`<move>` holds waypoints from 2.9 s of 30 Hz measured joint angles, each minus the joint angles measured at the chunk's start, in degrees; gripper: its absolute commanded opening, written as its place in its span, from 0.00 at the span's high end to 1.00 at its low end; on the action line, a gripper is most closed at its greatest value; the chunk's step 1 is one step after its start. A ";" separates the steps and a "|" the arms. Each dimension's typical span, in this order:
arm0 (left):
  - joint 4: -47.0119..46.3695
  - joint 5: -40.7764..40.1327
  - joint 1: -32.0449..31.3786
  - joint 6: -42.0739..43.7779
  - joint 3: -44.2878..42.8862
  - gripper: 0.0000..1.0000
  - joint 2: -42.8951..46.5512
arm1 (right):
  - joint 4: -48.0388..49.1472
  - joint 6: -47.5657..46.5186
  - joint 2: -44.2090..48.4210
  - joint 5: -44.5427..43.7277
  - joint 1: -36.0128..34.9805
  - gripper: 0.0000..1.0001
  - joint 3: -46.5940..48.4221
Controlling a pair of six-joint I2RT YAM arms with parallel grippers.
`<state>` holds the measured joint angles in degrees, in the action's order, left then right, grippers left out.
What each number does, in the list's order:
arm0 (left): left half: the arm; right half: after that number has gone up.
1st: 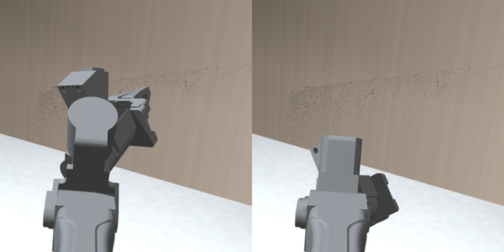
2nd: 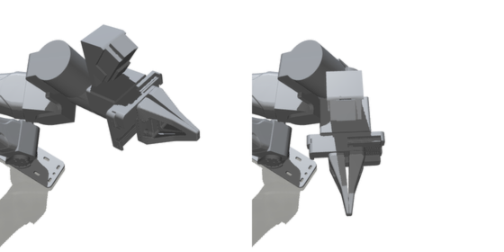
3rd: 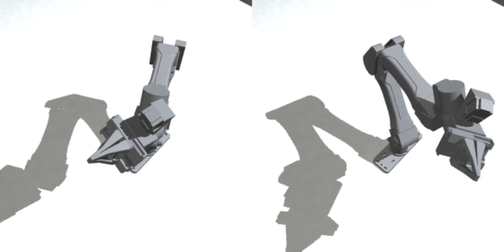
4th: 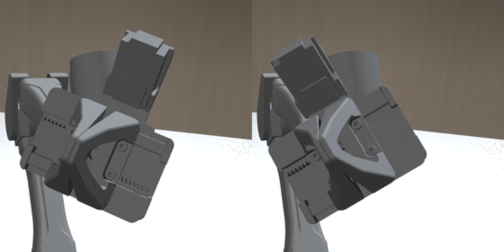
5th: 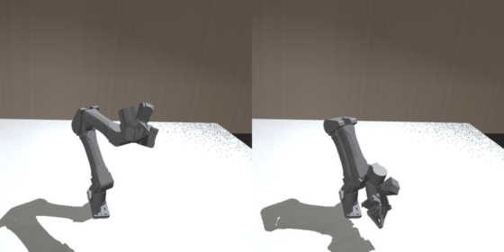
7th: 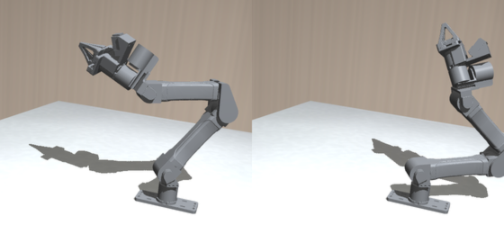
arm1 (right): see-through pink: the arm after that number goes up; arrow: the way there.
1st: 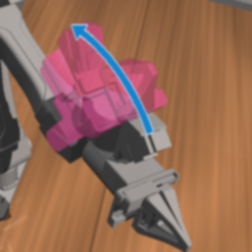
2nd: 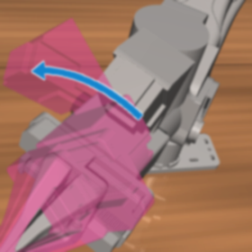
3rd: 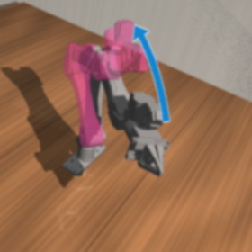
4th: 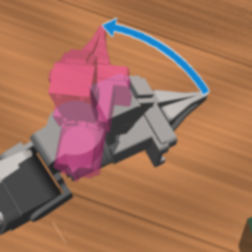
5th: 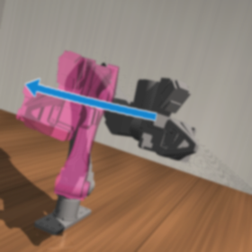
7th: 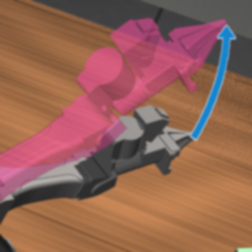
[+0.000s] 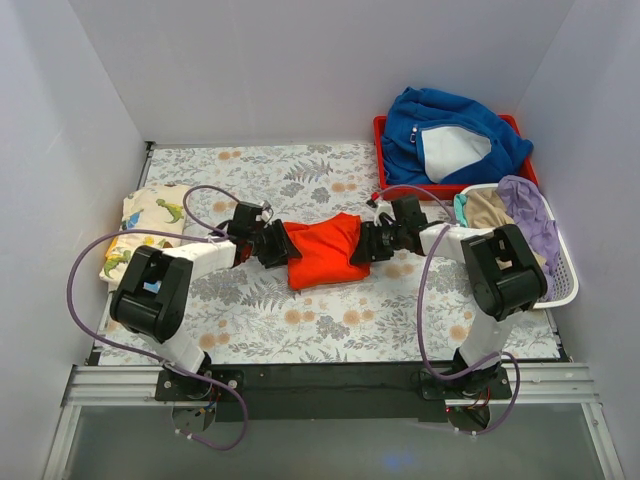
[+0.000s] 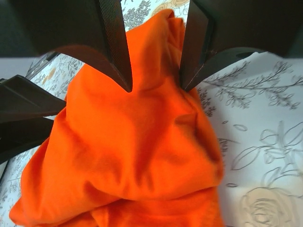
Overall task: Fold and stack the t-shirts
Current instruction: Fold the tshirt, then neatly place the folded tshirt to the corner
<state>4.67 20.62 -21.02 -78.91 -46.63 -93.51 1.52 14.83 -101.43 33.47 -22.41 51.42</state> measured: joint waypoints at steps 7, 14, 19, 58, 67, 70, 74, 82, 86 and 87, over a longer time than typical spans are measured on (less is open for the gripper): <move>-1.09 0.79 -1.75 0.00 -1.07 0.70 -2.78 | 1.51 0.48 -3.39 0.26 -3.13 0.99 2.05; -4.63 2.71 0.15 0.04 2.82 1.00 -1.49 | 3.91 1.64 2.01 -0.20 -1.29 0.99 -3.45; -6.38 6.69 5.11 -0.37 7.61 1.00 2.49 | 5.60 2.99 8.31 2.21 1.95 0.99 -8.09; -3.34 5.49 5.31 1.55 0.39 0.16 -0.61 | -4.66 -2.67 19.19 -5.97 5.16 0.32 -7.65; -5.16 5.68 -2.95 0.20 -4.79 0.15 -6.97 | -4.66 -2.82 17.25 -6.12 5.16 0.32 -7.65; -7.19 6.86 -5.88 -0.70 -8.50 0.18 -11.04 | -4.66 -2.82 16.65 -6.14 5.16 0.32 -7.65; -9.57 7.65 -7.74 -1.57 -12.07 0.94 -15.65 | -4.68 -2.82 16.63 -6.16 5.16 0.33 -7.65; -0.22 7.76 -7.13 2.89 -31.30 1.00 -27.10 | -4.81 -2.78 17.09 -7.21 5.16 0.33 -7.67; 7.19 7.32 -2.36 8.48 -46.71 1.00 -30.34 | -4.79 -2.71 17.79 -7.17 5.16 0.33 -7.69; 9.18 7.26 -0.46 10.12 -50.88 1.00 -30.80 | -4.79 -2.67 17.79 -7.10 5.16 0.32 -7.69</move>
<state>13.85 27.88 -21.47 -68.79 -97.51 -124.31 -3.27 12.16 -83.64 26.37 -17.26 43.72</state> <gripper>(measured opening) 0.088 0.675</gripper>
